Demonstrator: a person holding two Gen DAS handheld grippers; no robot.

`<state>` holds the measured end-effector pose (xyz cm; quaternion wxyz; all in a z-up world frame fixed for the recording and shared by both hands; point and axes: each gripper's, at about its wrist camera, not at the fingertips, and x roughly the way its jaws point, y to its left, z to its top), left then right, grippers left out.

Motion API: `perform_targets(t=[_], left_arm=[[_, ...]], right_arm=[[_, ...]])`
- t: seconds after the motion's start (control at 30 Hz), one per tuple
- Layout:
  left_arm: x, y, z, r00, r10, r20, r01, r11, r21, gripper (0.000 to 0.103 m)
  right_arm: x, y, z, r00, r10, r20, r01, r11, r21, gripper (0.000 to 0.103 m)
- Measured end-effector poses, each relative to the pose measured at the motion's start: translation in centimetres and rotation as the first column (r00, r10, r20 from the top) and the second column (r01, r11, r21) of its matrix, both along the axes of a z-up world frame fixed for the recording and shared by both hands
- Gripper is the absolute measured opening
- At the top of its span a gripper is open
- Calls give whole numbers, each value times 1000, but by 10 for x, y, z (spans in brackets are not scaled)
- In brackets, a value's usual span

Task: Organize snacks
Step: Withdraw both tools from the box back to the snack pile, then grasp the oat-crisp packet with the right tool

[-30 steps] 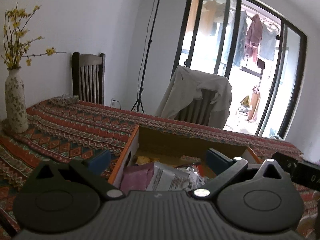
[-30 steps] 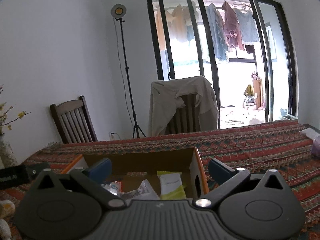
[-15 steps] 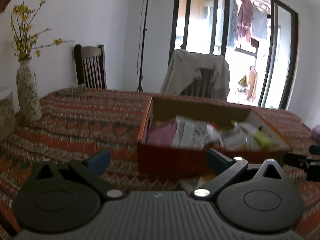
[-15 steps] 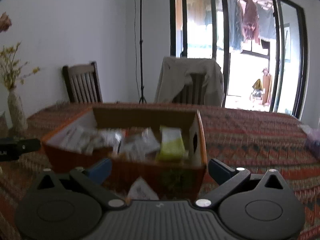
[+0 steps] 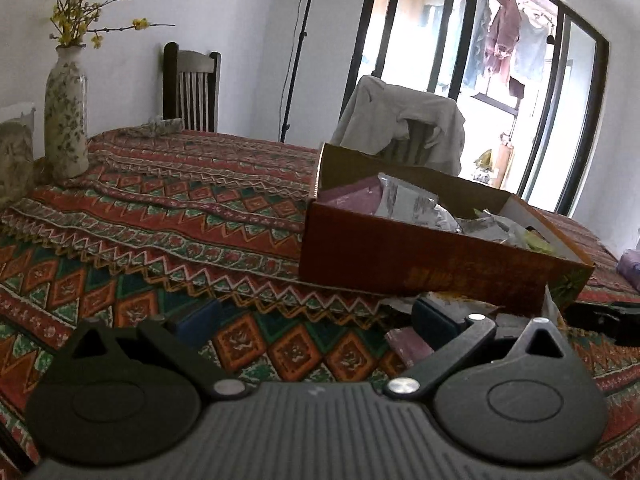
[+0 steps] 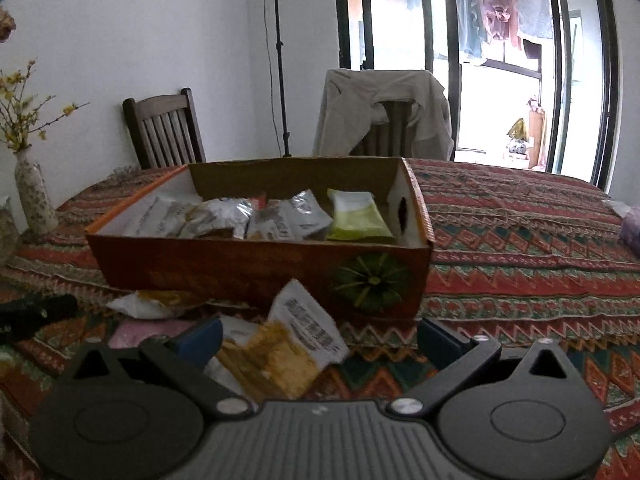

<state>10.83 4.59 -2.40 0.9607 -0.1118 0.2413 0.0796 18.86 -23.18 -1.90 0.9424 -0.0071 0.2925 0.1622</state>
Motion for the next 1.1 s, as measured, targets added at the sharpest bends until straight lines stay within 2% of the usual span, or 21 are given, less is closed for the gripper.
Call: perform_targets(t=[0.13,0.23,0.47,0.63,0.7,0.77,0.8,0.83,1.1], left_arm=[[1,0,-1,1000,3,3,-3,1000,-3,103],[1,4,-2,1000,9,0,-9,1000,-22,103],[2,9,-3,1000,4,-5,-4,999,-52,103],[3,8,-3,1000,3,-6,-3,999,-54,103],[3,8,-4,1000,7,-8,-7,998,-54,103],[3,8,-4,1000,8,-9,-9,998,-55,103],[3,8,-4,1000,10,-10,-10,999,-53,103],[3,7,-4,1000,9,-11,-10,999,-52,103],[4,6,-4,1000,14,-14,-15,999,-37,103]], right_arm=[[17,12,-9,998,-65,-19,64,996,-56,103],[23,18,-24,995,-75,-72,67,993,-98,103],[4,10,-27,999,-32,-33,29,994,-105,101],[-5,1,-28,999,-13,-36,11,997,-70,95],[-6,-2,-29,999,-12,-38,10,999,-45,89],[-7,-6,-28,999,-7,-36,6,1000,-22,72],[-8,-6,-28,999,-1,-35,0,1000,-15,66],[-10,-6,-27,999,5,-31,-5,1000,-11,55],[-25,-15,-19,996,-27,84,24,999,38,55]])
